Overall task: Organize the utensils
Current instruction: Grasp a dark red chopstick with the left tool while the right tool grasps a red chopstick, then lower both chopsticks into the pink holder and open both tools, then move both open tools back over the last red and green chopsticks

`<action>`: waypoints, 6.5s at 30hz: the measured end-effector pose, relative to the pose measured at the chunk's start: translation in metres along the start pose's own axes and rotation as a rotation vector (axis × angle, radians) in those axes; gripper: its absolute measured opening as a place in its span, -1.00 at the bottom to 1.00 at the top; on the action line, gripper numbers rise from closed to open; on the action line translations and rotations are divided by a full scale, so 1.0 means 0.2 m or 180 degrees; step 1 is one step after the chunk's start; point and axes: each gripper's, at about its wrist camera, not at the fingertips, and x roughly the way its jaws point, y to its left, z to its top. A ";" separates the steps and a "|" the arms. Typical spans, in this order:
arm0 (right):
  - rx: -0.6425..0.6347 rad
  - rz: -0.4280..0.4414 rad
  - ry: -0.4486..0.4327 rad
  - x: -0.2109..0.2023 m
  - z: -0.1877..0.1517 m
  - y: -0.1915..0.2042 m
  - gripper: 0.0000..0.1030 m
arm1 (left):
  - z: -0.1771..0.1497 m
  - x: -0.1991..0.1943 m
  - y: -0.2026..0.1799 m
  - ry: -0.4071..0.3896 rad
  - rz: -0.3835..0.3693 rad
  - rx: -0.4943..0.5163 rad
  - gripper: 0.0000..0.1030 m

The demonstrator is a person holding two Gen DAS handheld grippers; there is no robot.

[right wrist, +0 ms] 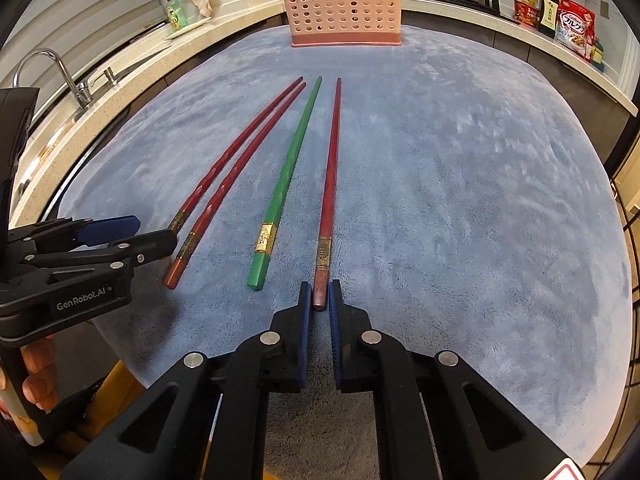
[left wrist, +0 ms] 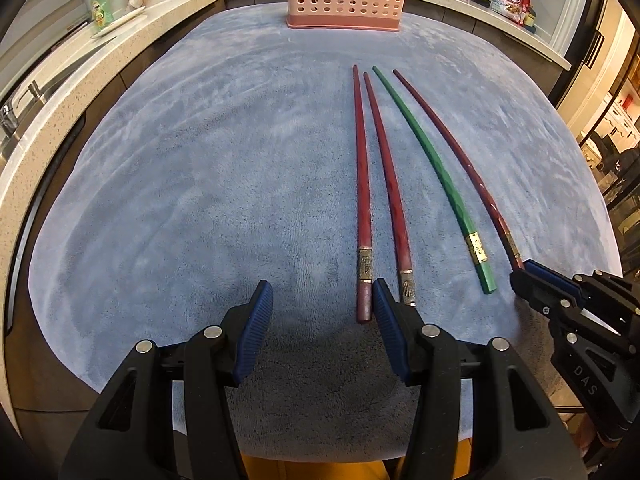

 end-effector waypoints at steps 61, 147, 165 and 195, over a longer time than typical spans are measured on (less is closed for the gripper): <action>0.0169 0.0078 -0.1441 -0.70 0.77 -0.13 -0.87 | 0.73 -0.66 0.14 -0.1007 -0.0195 -0.0263 -0.86; 0.0112 0.0140 -0.1702 -0.59 1.29 -0.17 -0.59 | 1.34 -0.72 0.07 -0.1809 0.0423 -0.0191 0.26; 0.0069 0.0157 -0.0693 -0.30 0.38 -0.01 -0.59 | 0.55 -0.43 0.07 -0.0974 0.0328 -0.0122 0.27; -0.0028 0.0060 -0.0238 0.01 0.02 0.07 -0.86 | -0.02 -0.20 0.00 -0.0336 0.0068 -0.0029 0.48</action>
